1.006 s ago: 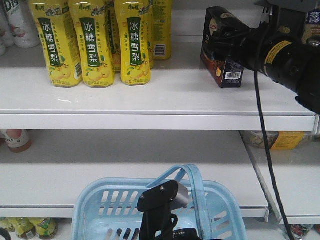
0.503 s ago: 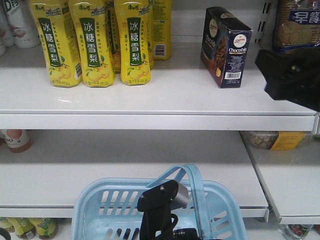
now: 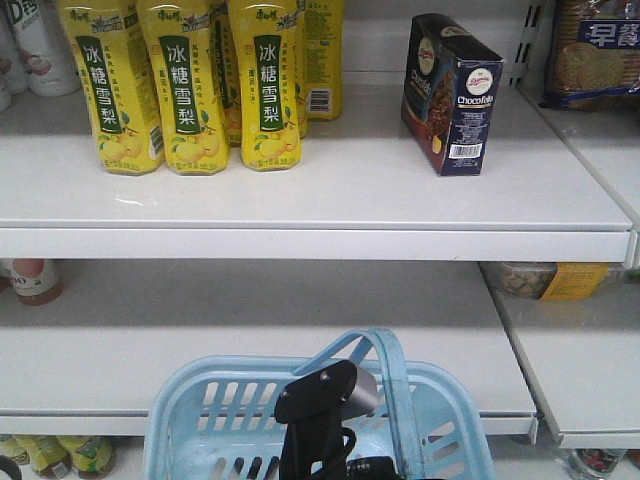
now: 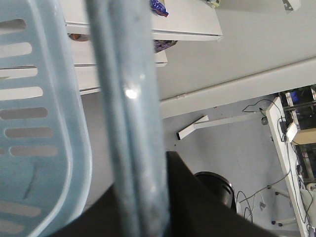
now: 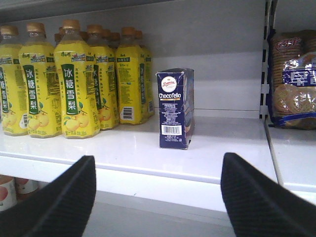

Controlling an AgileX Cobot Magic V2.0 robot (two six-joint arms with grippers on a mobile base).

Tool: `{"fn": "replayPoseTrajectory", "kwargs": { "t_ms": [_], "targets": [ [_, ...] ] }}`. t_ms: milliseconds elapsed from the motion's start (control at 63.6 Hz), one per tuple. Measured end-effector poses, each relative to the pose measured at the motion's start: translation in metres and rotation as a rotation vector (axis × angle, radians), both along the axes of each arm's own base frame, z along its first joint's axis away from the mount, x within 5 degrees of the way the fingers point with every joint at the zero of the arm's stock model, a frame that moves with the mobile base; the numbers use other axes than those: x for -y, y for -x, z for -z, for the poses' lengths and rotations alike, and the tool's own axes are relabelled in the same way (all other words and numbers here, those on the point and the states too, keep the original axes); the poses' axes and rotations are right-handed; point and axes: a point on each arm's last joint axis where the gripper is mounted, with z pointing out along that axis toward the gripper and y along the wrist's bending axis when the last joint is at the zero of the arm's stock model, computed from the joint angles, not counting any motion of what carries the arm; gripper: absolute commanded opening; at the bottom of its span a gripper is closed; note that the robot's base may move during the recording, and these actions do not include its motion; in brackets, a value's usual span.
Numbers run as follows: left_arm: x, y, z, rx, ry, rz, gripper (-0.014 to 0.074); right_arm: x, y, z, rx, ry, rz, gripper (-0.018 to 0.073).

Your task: Left arm holds basket, right arm returns cookies

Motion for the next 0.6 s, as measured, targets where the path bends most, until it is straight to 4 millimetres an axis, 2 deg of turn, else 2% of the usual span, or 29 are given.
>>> {"fn": "replayPoseTrajectory", "kwargs": {
  "t_ms": [157,236,456,597],
  "targets": [
    [0.000,0.000,0.000,0.000,0.000,0.000,-0.0006,0.004,0.011,0.015,0.026,-0.006,0.001,0.0439],
    [0.000,0.000,0.000,0.000,0.000,0.000,-0.0006,0.005,0.012,0.018,0.029,-0.008,0.001,0.0380],
    [0.000,0.000,0.000,0.000,0.000,0.000,-0.0006,0.005,0.012,0.019,0.025,-0.006,0.001,-0.0011],
    [0.000,0.000,0.000,0.000,0.000,0.000,-0.0006,0.004,0.012,0.019,0.025,-0.006,-0.002,-0.0011]
  ]
}}
